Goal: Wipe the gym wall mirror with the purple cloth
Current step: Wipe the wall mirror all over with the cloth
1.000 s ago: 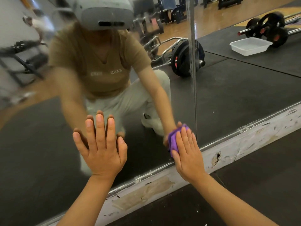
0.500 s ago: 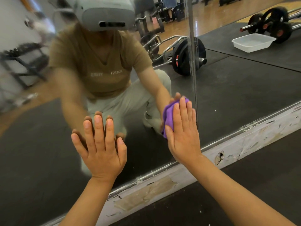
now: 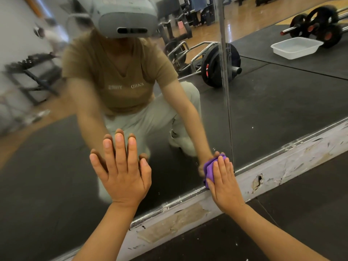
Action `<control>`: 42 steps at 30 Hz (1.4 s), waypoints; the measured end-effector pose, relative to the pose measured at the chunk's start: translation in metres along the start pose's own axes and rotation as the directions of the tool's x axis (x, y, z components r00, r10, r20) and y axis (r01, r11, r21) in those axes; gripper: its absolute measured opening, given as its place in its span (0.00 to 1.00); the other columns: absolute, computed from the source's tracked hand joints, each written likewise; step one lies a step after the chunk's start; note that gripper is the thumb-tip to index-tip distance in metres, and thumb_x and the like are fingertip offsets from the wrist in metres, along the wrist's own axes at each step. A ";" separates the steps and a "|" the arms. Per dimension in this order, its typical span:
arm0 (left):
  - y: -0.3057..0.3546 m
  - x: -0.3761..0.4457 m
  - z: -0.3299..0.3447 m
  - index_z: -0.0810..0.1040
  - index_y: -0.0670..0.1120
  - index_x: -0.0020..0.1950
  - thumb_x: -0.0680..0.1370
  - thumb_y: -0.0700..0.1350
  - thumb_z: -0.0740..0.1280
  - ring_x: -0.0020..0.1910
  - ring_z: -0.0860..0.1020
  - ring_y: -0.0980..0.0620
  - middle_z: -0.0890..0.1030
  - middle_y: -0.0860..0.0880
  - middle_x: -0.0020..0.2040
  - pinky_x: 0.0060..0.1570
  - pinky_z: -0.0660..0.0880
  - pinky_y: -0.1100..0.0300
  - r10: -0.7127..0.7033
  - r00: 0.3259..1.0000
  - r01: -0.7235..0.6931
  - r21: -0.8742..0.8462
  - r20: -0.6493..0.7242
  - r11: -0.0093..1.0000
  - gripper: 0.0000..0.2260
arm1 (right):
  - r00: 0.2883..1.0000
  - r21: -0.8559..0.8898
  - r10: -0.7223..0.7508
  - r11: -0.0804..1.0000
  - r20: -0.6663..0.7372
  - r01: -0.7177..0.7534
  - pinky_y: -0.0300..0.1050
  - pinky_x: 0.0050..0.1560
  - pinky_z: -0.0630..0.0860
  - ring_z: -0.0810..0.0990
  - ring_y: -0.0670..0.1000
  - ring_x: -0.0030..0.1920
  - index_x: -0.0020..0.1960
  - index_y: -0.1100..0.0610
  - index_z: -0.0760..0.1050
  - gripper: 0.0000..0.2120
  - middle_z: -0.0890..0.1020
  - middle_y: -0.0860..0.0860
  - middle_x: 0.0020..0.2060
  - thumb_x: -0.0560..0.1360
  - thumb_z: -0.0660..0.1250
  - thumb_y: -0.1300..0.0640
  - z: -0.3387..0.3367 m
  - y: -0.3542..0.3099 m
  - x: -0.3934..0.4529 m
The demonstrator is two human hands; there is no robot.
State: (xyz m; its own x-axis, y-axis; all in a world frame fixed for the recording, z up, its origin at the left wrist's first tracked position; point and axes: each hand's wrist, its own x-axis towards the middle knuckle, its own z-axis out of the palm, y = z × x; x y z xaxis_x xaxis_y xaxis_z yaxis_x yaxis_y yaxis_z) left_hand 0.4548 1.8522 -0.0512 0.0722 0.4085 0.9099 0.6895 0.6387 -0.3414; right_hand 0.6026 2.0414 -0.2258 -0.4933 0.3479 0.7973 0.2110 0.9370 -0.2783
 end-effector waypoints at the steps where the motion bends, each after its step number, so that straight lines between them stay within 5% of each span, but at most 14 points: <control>1: 0.000 0.000 0.000 0.50 0.46 0.83 0.81 0.48 0.54 0.82 0.46 0.46 0.46 0.48 0.83 0.79 0.43 0.42 0.003 1.000 -0.003 0.001 -0.001 1.000 0.30 | 1.000 0.023 -0.006 1.000 -0.029 0.007 0.50 0.81 0.42 0.42 0.55 0.81 0.82 0.59 0.39 0.29 0.42 0.54 0.82 0.87 0.45 0.49 -0.006 -0.005 0.012; 9: 0.001 0.001 -0.006 0.51 0.46 0.83 0.82 0.48 0.55 0.82 0.45 0.47 0.45 0.49 0.83 0.79 0.41 0.43 -0.037 0.998 0.038 -0.032 0.051 0.999 0.30 | 0.978 0.007 -0.150 0.988 -0.147 0.152 0.52 0.80 0.40 0.37 0.54 0.81 0.81 0.58 0.34 0.36 0.35 0.53 0.80 0.84 0.53 0.50 -0.040 -0.090 0.116; 14: -0.002 0.001 -0.006 0.51 0.46 0.83 0.82 0.48 0.55 0.82 0.45 0.47 0.45 0.48 0.83 0.79 0.42 0.43 -0.016 0.998 0.017 -0.019 0.056 1.000 0.30 | 0.850 -0.178 -0.512 0.831 0.126 0.527 0.53 0.80 0.37 0.38 0.56 0.81 0.82 0.59 0.37 0.39 0.37 0.56 0.81 0.80 0.56 0.53 0.000 -0.074 0.038; 18: -0.001 0.000 -0.004 0.50 0.46 0.83 0.82 0.49 0.55 0.82 0.45 0.47 0.45 0.49 0.83 0.79 0.41 0.44 -0.018 0.999 0.018 0.001 0.045 1.000 0.30 | 0.749 -0.206 -0.628 0.721 0.210 0.662 0.51 0.80 0.38 0.39 0.53 0.81 0.82 0.58 0.36 0.38 0.38 0.55 0.81 0.78 0.53 0.57 0.004 -0.042 0.027; 20: -0.001 0.000 -0.005 0.50 0.46 0.83 0.82 0.48 0.55 0.82 0.45 0.47 0.45 0.49 0.83 0.79 0.41 0.44 -0.017 0.999 0.017 -0.014 0.051 1.000 0.30 | 0.825 -0.180 -0.559 0.806 0.077 0.564 0.50 0.81 0.41 0.42 0.52 0.81 0.82 0.58 0.39 0.37 0.46 0.54 0.82 0.80 0.55 0.55 0.000 -0.031 0.035; 23: 0.000 0.001 -0.006 0.50 0.47 0.83 0.82 0.48 0.56 0.82 0.45 0.47 0.45 0.49 0.83 0.79 0.41 0.44 -0.008 0.999 0.008 -0.013 0.050 1.000 0.30 | 0.983 -0.022 -0.115 0.993 -0.146 0.113 0.49 0.81 0.43 0.43 0.53 0.82 0.82 0.58 0.41 0.30 0.46 0.54 0.82 0.87 0.49 0.49 -0.009 -0.009 0.042; 25: 0.001 0.003 -0.005 0.50 0.47 0.83 0.82 0.48 0.56 0.82 0.45 0.47 0.45 0.49 0.83 0.79 0.41 0.43 -0.017 0.999 0.017 -0.007 0.048 1.000 0.30 | 0.981 0.072 0.143 0.988 -0.133 -0.134 0.47 0.80 0.41 0.41 0.52 0.82 0.82 0.60 0.40 0.30 0.40 0.50 0.82 0.87 0.45 0.48 -0.013 -0.005 0.043; 30: 0.000 0.004 -0.010 0.53 0.45 0.82 0.82 0.47 0.58 0.82 0.44 0.48 0.44 0.50 0.83 0.79 0.41 0.44 -0.026 0.997 0.029 -0.047 0.079 0.998 0.30 | 0.916 0.215 0.368 0.919 -0.160 -0.331 0.51 0.81 0.42 0.38 0.52 0.81 0.81 0.61 0.38 0.30 0.41 0.54 0.81 0.86 0.44 0.48 -0.005 -0.042 0.047; 33: 0.000 0.005 -0.018 0.54 0.43 0.81 0.82 0.47 0.58 0.82 0.43 0.48 0.43 0.50 0.83 0.79 0.40 0.45 -0.035 0.991 0.044 -0.068 0.130 0.997 0.28 | 0.996 0.028 -0.006 1.000 -0.093 0.009 0.55 0.80 0.41 0.40 0.58 0.81 0.82 0.60 0.37 0.34 0.39 0.56 0.81 0.85 0.53 0.51 0.005 -0.072 0.032; 35: -0.005 0.004 -0.021 0.52 0.45 0.82 0.83 0.48 0.56 0.82 0.43 0.49 0.42 0.50 0.83 0.79 0.40 0.45 -0.009 0.987 0.015 -0.038 0.163 0.999 0.29 | 0.954 -0.140 -0.290 0.944 0.070 0.297 0.56 0.80 0.37 0.38 0.58 0.81 0.82 0.58 0.36 0.40 0.37 0.56 0.81 0.79 0.56 0.52 0.013 -0.094 0.022; 40: -0.011 0.003 -0.020 0.49 0.47 0.83 0.84 0.50 0.55 0.82 0.43 0.49 0.42 0.49 0.83 0.79 0.40 0.46 0.026 0.982 -0.029 0.010 0.186 1.000 0.28 | 0.858 -0.183 -0.431 0.854 0.279 0.488 0.54 0.78 0.31 0.32 0.55 0.80 0.80 0.57 0.29 0.61 0.31 0.55 0.79 0.70 0.75 0.48 0.028 -0.123 0.013; 42: -0.011 0.003 -0.020 0.49 0.47 0.83 0.84 0.50 0.54 0.82 0.43 0.49 0.42 0.49 0.83 0.79 0.40 0.46 0.025 0.983 -0.028 0.014 0.182 1.000 0.28 | 0.838 -0.188 -0.472 0.828 0.274 0.528 0.53 0.78 0.31 0.31 0.55 0.79 0.79 0.58 0.28 0.61 0.30 0.55 0.79 0.70 0.75 0.47 0.027 -0.121 0.017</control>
State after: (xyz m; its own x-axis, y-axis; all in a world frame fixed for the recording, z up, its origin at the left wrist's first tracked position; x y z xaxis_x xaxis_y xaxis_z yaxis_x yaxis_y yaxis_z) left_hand 0.4623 1.8335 -0.0400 -0.0435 0.5362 0.8430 0.6771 0.6362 -0.3698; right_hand 0.5460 1.9348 -0.1933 -0.7442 -0.1422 0.6527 0.0729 0.9540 0.2909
